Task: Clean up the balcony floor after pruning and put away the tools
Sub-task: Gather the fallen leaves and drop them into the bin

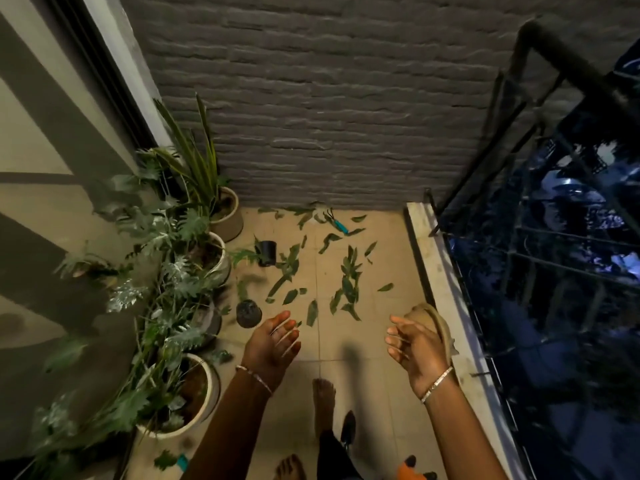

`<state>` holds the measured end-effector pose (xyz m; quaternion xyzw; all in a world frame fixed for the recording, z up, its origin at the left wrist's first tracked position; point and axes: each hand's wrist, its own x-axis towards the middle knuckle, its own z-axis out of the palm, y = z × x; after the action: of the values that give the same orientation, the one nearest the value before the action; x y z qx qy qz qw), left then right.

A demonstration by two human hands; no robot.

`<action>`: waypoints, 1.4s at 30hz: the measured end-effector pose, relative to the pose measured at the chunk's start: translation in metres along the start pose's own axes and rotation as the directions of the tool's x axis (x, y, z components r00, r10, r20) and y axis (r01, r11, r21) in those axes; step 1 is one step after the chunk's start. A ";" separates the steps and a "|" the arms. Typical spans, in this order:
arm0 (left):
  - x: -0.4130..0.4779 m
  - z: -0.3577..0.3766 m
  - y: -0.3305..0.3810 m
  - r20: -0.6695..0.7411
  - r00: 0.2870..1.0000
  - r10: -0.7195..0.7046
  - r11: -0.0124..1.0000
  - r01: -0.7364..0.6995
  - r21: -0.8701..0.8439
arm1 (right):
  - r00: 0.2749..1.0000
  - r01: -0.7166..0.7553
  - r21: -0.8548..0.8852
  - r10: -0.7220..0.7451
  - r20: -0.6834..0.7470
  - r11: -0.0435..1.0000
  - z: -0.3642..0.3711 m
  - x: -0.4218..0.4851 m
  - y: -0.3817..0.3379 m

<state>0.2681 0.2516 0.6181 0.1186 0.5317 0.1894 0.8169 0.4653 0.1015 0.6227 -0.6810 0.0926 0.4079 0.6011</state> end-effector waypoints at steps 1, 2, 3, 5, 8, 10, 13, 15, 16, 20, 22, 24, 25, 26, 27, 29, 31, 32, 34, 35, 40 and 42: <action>0.016 0.004 0.005 -0.018 1.000 -0.003 1.000 0.004 0.009 | 1.000 -0.022 -0.008 0.022 -0.015 1.000 0.005 0.018 0.001; 0.030 0.007 0.008 -0.045 0.999 -0.003 1.000 0.003 0.011 | 0.998 -0.045 -0.021 0.044 -0.033 0.999 0.010 0.035 0.003; 0.047 0.010 0.011 -0.075 0.997 -0.005 1.000 0.006 0.010 | 0.997 -0.070 -0.034 0.069 -0.040 0.997 0.014 0.055 0.004; 0.078 0.017 0.019 -0.114 0.993 -0.010 1.000 0.012 0.017 | 0.993 -0.111 -0.033 0.109 -0.054 0.993 0.025 0.093 0.008; 0.144 0.028 0.023 -0.166 0.985 -0.050 0.998 0.057 0.036 | 0.986 -0.143 -0.039 0.139 -0.095 0.989 0.041 0.164 0.021; 0.187 0.033 0.021 -0.194 0.979 -0.056 0.996 0.067 0.052 | 0.980 -0.169 -0.067 0.160 -0.120 0.983 0.049 0.210 0.035; 0.269 0.034 0.007 -0.223 0.973 -0.052 0.994 0.071 0.078 | 0.969 -0.216 -0.150 0.193 -0.153 0.965 0.055 0.293 0.075; 0.320 0.032 -0.004 -0.238 0.970 -0.049 0.990 0.078 0.117 | 0.964 -0.246 -0.185 0.220 -0.153 0.952 0.055 0.344 0.102; 0.350 0.029 -0.013 -0.249 0.967 -0.050 0.988 0.084 0.128 | 0.965 -0.249 -0.222 0.221 -0.144 0.943 0.054 0.372 0.120; 0.450 0.015 -0.051 -0.246 0.969 -0.024 0.978 0.074 0.196 | 0.964 -0.239 -0.353 0.176 -0.201 0.905 0.046 0.471 0.193; 0.505 0.002 -0.074 -0.224 0.974 -0.015 0.968 0.071 0.241 | 0.960 -0.240 -0.429 0.147 -0.238 0.871 0.034 0.530 0.246; 0.560 -0.013 -0.096 -0.189 0.982 -0.015 0.958 0.068 0.280 | 0.964 -0.222 -0.530 0.104 -0.243 0.818 0.028 0.583 0.289; 0.583 -0.018 -0.104 -0.178 0.984 -0.025 0.953 0.077 0.292 | 0.969 -0.202 -0.583 0.074 -0.235 0.787 0.029 0.600 0.300; 0.609 -0.025 -0.115 -0.166 0.985 -0.034 0.953 0.082 0.293 | 0.976 -0.165 -0.640 0.031 -0.215 0.750 0.033 0.616 0.312; 0.632 -0.032 -0.125 -0.163 0.986 -0.036 0.951 0.084 0.296 | 0.980 -0.135 -0.684 -0.005 -0.199 0.717 0.037 0.630 0.321; 0.677 -0.045 -0.144 -0.147 0.989 -0.032 0.953 0.075 0.295 | 0.990 -0.046 -0.705 -0.061 -0.126 0.708 0.037 0.665 0.343; 0.715 -0.054 -0.158 -0.098 0.995 -0.025 0.956 0.053 0.290 | 0.986 0.079 -0.741 -0.162 -0.040 0.667 0.040 0.693 0.363; 0.732 -0.058 -0.163 -0.069 0.997 -0.024 0.955 0.043 0.295 | 0.973 0.148 -0.770 -0.231 0.001 0.621 0.039 0.710 0.375; 0.765 -0.060 -0.172 -0.029 0.999 -0.019 0.956 0.027 0.292 | 0.946 0.217 -0.849 -0.318 0.061 0.482 0.038 0.738 0.395; 0.778 -0.060 -0.174 -0.026 1.000 -0.015 0.958 0.022 0.287 | 0.931 0.233 -0.886 -0.354 0.085 0.400 0.038 0.745 0.402; 0.827 -0.045 -0.184 0.041 0.996 -0.084 0.967 0.071 0.246 | 0.842 0.365 -0.900 -0.496 0.210 0.238 0.025 0.767 0.428; 0.839 -0.035 -0.184 0.083 0.993 -0.085 0.949 0.056 0.310 | 0.827 0.401 -0.875 -0.517 0.220 0.270 0.017 0.775 0.429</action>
<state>0.5745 0.4511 -0.1602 0.2342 0.5191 0.0692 0.8191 0.6972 0.2874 -0.2127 -0.9094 -0.3067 0.1627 0.2290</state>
